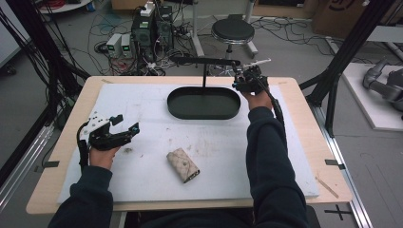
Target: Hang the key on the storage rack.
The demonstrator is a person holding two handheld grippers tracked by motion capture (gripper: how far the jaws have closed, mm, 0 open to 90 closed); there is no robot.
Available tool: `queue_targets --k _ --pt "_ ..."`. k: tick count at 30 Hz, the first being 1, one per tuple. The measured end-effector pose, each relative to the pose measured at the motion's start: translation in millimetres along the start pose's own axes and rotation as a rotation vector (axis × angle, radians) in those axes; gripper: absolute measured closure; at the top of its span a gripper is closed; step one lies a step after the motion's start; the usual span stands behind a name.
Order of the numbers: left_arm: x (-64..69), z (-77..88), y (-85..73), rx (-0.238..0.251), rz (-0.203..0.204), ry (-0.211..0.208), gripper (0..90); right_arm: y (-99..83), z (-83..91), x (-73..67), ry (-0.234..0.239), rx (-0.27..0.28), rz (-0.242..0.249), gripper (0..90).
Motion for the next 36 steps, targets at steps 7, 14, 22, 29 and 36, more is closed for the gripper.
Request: queue_targets --k 7,14,22,29,36 --pt "-0.8 0.3 0.0 0.0 0.004 -0.001 23.1 0.0 -16.1 -3.8 0.014 0.036 -0.056 49.5" --pt "-0.7 0.2 -0.1 -0.001 0.004 -0.002 23.1 -1.7 -23.8 -1.5 0.018 0.064 -0.096 49.4" --pt "-0.6 0.2 -0.1 -0.001 0.004 -0.003 23.1 5.2 -14.7 -2.0 -0.017 0.096 -0.055 42.2" --pt "-0.4 -0.1 -0.2 -0.003 0.003 -0.007 23.2 12.7 29.4 3.5 0.007 0.087 0.077 27.9" --pt "-2.5 0.7 0.2 -0.002 0.02 -0.006 23.1 -15.7 86.1 13.3 0.083 0.061 0.146 20.9"
Point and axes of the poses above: each handheld gripper's, and its own axes: z roughly backward along the jaws, y roughly out of its top, x roughly to its right, the point moved 4 cm from there along -z, roughly forward along the jaws, and after that the axes turned 11 degrees about y, right-handed, at the moved point
